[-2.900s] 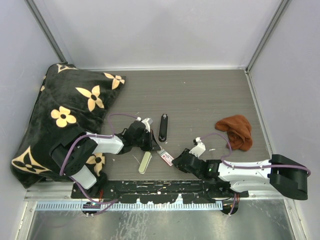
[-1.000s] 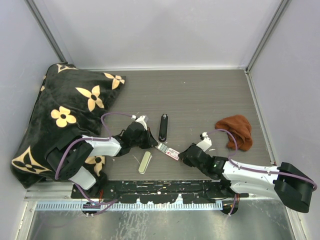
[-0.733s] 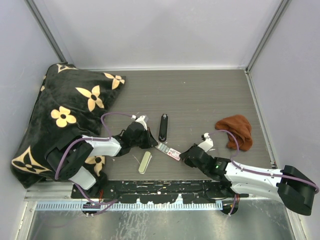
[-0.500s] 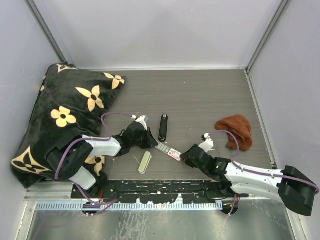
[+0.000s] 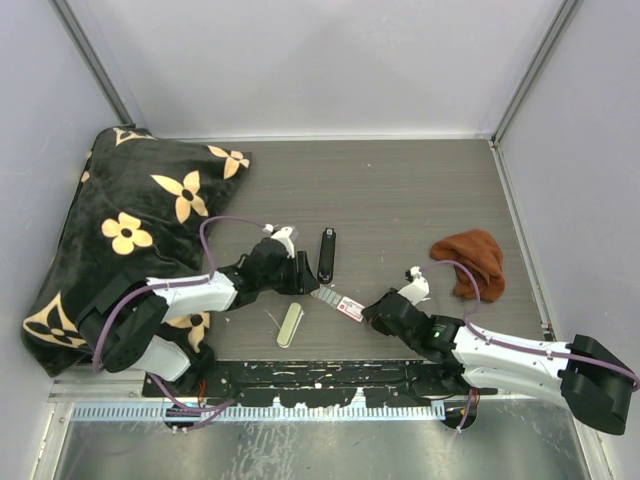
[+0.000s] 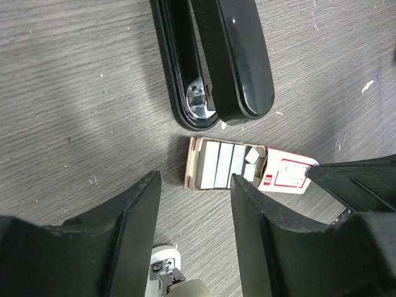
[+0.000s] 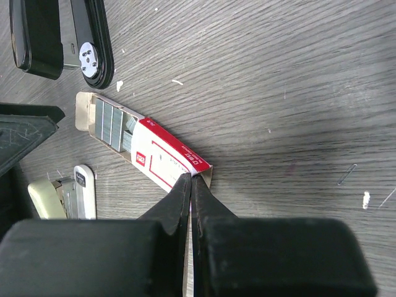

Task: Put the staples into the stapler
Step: Open the staple box at the center of the board.

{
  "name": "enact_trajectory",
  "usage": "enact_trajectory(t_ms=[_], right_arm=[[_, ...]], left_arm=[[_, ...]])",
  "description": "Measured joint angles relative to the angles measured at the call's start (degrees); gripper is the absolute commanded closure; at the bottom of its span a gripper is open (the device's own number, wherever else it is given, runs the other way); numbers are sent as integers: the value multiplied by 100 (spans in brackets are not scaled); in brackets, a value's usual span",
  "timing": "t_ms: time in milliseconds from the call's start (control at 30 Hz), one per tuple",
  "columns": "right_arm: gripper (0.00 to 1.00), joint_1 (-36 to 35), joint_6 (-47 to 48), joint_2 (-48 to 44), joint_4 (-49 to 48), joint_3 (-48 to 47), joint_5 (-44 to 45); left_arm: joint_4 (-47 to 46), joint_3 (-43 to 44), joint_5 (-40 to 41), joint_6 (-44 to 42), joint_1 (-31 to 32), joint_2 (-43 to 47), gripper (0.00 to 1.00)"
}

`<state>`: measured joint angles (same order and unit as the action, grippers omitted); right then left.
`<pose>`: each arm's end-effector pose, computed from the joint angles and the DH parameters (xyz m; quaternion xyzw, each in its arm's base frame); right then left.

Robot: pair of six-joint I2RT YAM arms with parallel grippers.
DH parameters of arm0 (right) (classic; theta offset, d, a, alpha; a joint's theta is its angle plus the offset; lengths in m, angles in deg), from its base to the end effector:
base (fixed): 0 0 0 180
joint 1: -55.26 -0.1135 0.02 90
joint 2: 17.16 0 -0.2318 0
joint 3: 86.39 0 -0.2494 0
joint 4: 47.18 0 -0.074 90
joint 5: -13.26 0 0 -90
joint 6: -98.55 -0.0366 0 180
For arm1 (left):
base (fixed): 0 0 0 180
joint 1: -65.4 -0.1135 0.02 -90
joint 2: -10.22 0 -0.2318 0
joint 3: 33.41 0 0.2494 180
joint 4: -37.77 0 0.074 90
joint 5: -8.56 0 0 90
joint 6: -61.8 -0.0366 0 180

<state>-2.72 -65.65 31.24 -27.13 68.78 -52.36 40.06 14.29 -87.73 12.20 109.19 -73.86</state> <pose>0.1042 0.1382 0.1131 0.2091 0.8778 0.2732 0.3334 0.2016 -0.1988 0.1272 0.0504 0.8989 -0.3266 0.2877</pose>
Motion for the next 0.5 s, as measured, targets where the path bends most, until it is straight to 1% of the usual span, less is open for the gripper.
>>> enact_trajectory(t_ms=[133, 233, 333, 500], right_arm=[[99, 0, 17, -4, 35, 0, 0], [99, 0, 17, -4, 44, 0, 0], [100, 4, 17, -2, 46, 0, 2], [100, 4, 17, 11, 48, 0, 2]], left_arm=[[212, 157, -63, -184, 0, 11, 50], [319, 210, -129, -262, -2, -11, 58], [428, 304, -153, -315, -4, -127, 64], [525, 372, -151, -367, -4, -328, 67]])
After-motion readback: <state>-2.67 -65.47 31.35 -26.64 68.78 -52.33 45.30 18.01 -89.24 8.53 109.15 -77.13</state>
